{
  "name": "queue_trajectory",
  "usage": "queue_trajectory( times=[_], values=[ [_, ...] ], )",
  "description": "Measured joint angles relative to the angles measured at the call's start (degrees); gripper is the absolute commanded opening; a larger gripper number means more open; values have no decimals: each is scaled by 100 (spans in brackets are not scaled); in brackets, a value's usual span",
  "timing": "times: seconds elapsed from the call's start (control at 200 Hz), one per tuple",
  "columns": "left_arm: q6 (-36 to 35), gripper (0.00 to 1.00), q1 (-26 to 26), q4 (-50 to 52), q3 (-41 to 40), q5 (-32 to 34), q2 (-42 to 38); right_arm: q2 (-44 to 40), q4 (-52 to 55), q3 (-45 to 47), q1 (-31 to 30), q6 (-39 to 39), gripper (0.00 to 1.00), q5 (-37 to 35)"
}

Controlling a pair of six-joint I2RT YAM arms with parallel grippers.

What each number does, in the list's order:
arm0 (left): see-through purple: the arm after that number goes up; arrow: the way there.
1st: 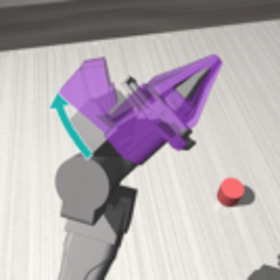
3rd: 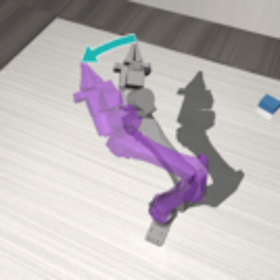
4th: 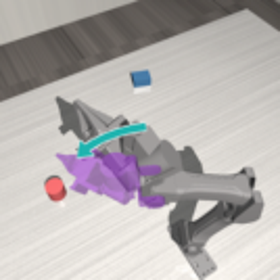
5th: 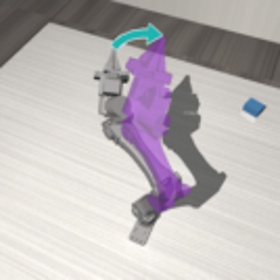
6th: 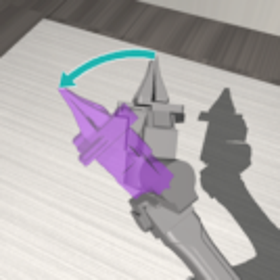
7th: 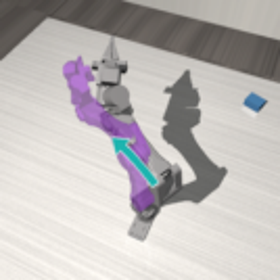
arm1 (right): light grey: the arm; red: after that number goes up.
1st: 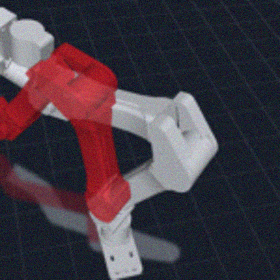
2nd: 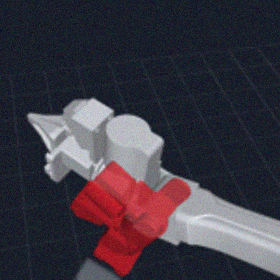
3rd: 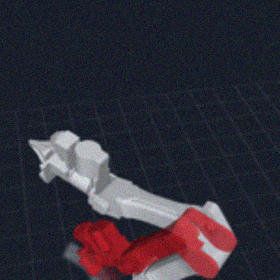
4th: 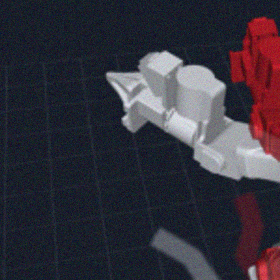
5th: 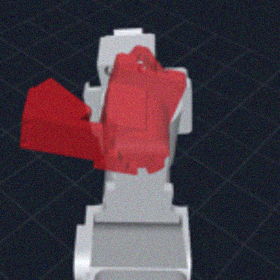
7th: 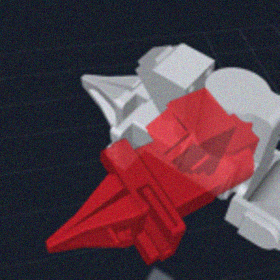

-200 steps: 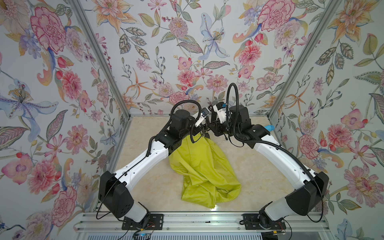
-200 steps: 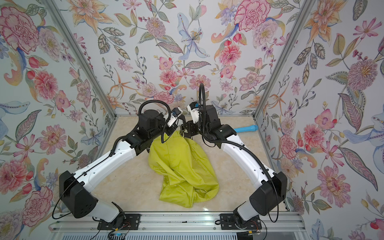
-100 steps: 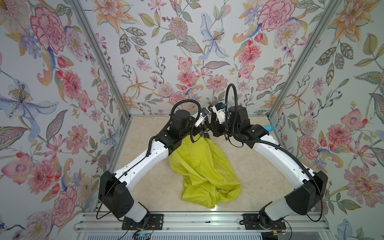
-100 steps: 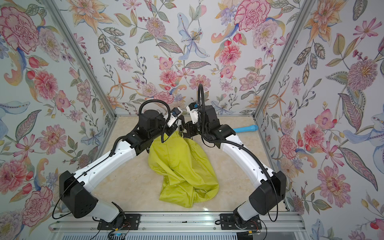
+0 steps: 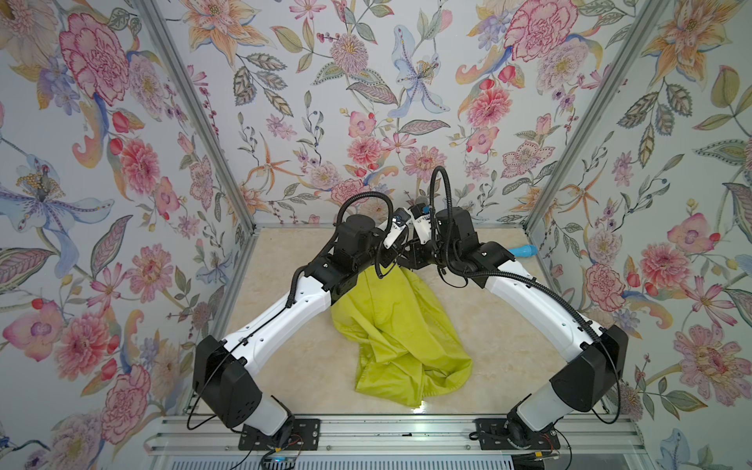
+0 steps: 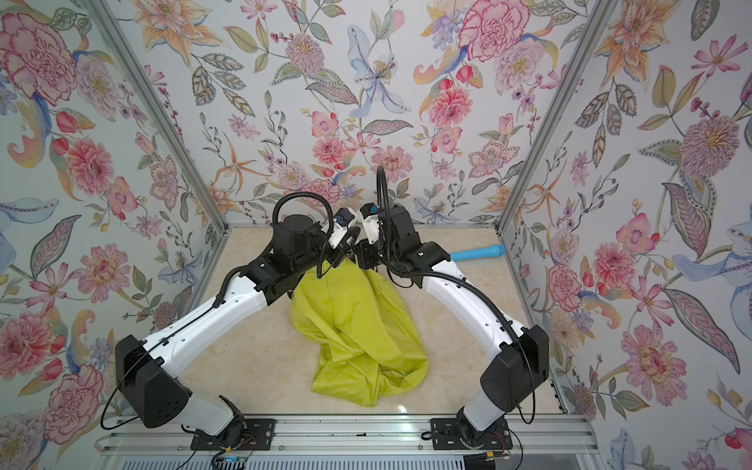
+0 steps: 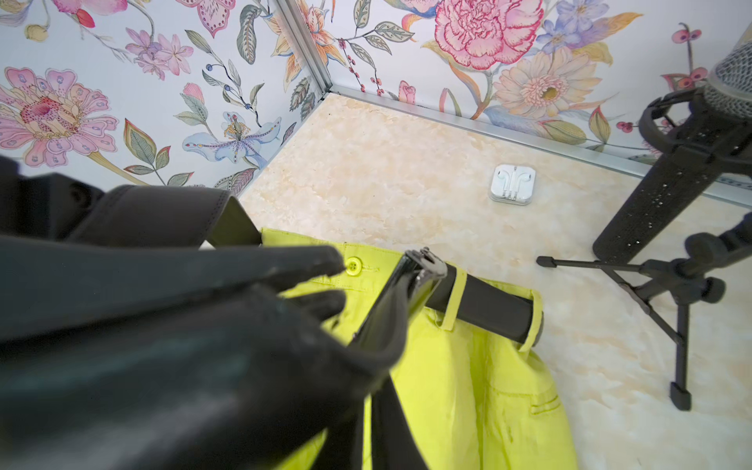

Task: Remove the belt from the trousers

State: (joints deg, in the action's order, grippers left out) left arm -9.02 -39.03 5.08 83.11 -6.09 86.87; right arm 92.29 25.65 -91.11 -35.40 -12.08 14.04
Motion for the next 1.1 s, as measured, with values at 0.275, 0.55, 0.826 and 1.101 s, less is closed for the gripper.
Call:
queue_trajectory(
  times=[0.275, 0.55, 0.826, 1.101],
  values=[
    [225, 0, -26, 98, 142, 190, -46, -149, -367, 210, -63, 22, 19, -269],
    [345, 0, -42, 98, 304, 192, -74, -522, -717, 566, -59, 111, 37, -638],
    [527, 0, -33, 179, 326, 140, -149, -562, -1360, 927, -52, 382, 59, -544],
    [697, 0, -11, 269, 411, -120, -236, -212, -2524, 1276, -26, 872, 38, -479]
  ],
)
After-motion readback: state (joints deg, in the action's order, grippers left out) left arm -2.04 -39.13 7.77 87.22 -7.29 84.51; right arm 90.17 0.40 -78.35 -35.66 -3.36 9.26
